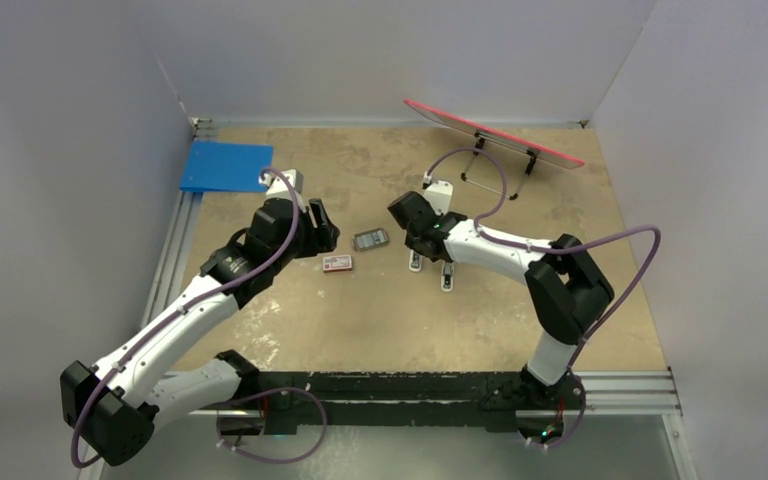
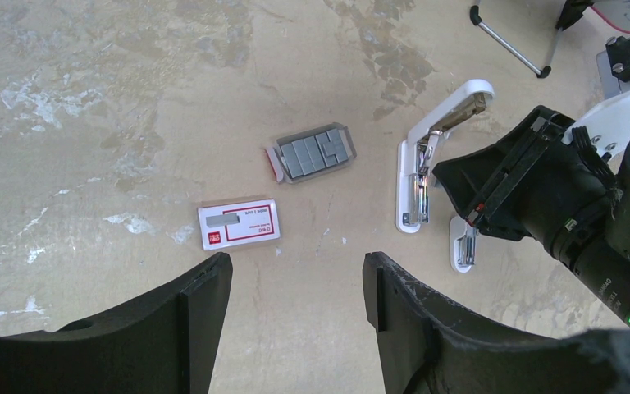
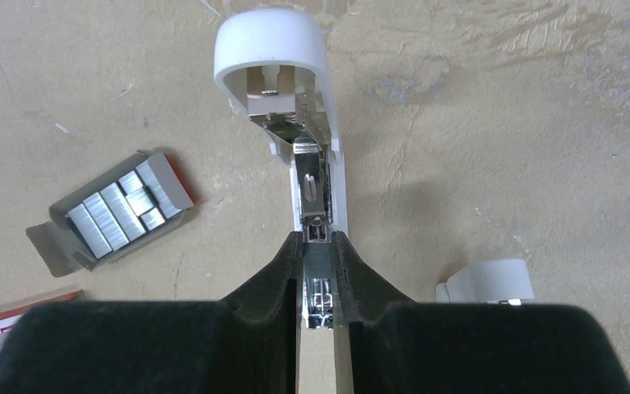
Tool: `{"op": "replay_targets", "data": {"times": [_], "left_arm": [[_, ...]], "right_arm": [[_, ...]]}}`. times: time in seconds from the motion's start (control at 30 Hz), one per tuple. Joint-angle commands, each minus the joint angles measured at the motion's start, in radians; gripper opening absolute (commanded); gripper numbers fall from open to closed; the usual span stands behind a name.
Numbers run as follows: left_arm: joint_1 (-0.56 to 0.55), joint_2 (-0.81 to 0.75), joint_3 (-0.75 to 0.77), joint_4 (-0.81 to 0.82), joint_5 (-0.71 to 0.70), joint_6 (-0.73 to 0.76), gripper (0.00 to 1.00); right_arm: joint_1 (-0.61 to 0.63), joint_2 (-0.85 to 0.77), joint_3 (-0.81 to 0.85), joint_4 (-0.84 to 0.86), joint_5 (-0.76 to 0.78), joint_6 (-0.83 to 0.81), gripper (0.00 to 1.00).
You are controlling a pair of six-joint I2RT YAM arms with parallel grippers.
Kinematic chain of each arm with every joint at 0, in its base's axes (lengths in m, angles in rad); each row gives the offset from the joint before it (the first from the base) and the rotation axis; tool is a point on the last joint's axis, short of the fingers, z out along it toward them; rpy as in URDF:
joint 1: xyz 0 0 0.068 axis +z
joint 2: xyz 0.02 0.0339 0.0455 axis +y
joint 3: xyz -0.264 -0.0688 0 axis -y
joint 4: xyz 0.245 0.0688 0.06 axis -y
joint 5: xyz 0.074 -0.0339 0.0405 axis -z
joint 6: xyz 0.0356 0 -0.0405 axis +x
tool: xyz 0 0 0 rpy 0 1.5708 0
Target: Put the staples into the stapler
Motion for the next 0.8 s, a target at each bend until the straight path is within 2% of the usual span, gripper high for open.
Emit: {"op": "replay_targets", "data": {"times": [0.0, 0.77], "left_arm": [[0.005, -0.006, -0.001, 0.044, 0.014, -0.009, 0.6], [0.005, -0.004, -0.002, 0.047, 0.02, -0.009, 0.6]], "right_arm": [[0.006, -0.033, 0.01, 0.011, -0.001, -0.015, 0.16], [0.009, -0.007, -0.012, 0.022, -0.028, -0.036, 0.16]]}}
